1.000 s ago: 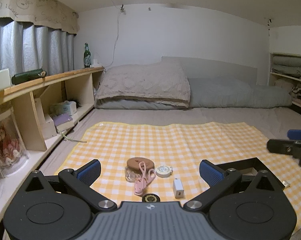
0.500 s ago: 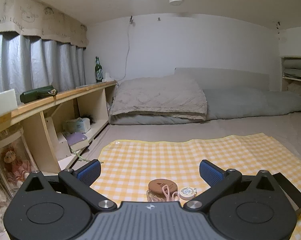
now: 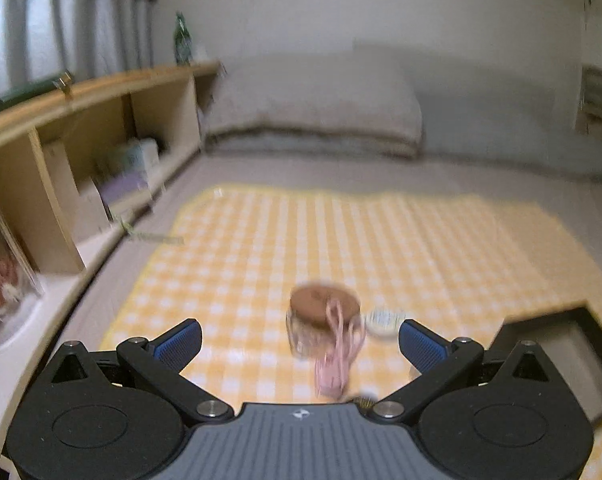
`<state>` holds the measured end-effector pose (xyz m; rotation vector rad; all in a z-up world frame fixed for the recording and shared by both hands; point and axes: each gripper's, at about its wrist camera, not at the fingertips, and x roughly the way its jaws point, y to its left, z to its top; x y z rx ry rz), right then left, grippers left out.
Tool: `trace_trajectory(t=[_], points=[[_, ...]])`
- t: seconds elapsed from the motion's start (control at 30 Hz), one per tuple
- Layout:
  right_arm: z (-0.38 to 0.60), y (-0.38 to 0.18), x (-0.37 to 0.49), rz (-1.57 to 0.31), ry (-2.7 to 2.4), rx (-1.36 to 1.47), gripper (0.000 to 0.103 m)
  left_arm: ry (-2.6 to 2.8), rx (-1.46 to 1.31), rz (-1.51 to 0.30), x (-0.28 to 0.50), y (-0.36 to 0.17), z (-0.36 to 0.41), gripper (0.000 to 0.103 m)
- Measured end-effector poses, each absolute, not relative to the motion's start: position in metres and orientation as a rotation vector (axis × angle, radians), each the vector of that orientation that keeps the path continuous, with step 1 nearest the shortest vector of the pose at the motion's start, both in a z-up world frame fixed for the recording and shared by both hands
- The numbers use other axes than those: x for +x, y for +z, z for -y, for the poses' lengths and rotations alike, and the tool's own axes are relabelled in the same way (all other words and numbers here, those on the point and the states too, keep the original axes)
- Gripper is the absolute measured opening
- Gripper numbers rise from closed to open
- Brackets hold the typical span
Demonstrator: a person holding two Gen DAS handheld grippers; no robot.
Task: Organize rigid objects
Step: 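Reach the left tool to the square wooden coaster and grasp it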
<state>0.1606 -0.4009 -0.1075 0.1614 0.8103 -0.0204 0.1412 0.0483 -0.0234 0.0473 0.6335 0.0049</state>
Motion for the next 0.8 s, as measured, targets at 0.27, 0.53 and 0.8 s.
trace_trajectory(t=[0.27,0.53,0.8], points=[[0.391,-0.140,0.182,-0.955,0.032,0.085,0.079,-0.048,0.158,-0.803,0.154,-0.070,-0.060,0.103],[0.387,-0.156,0.192,-1.064,0.071,0.105,0.018,-0.126,0.142,-0.938,0.158,-0.099,-0.073,0.103],[0.381,-0.154,0.190,-1.073,0.048,0.039,0.003,-0.198,0.223,-1.024,0.163,-0.125,-0.066,0.103]])
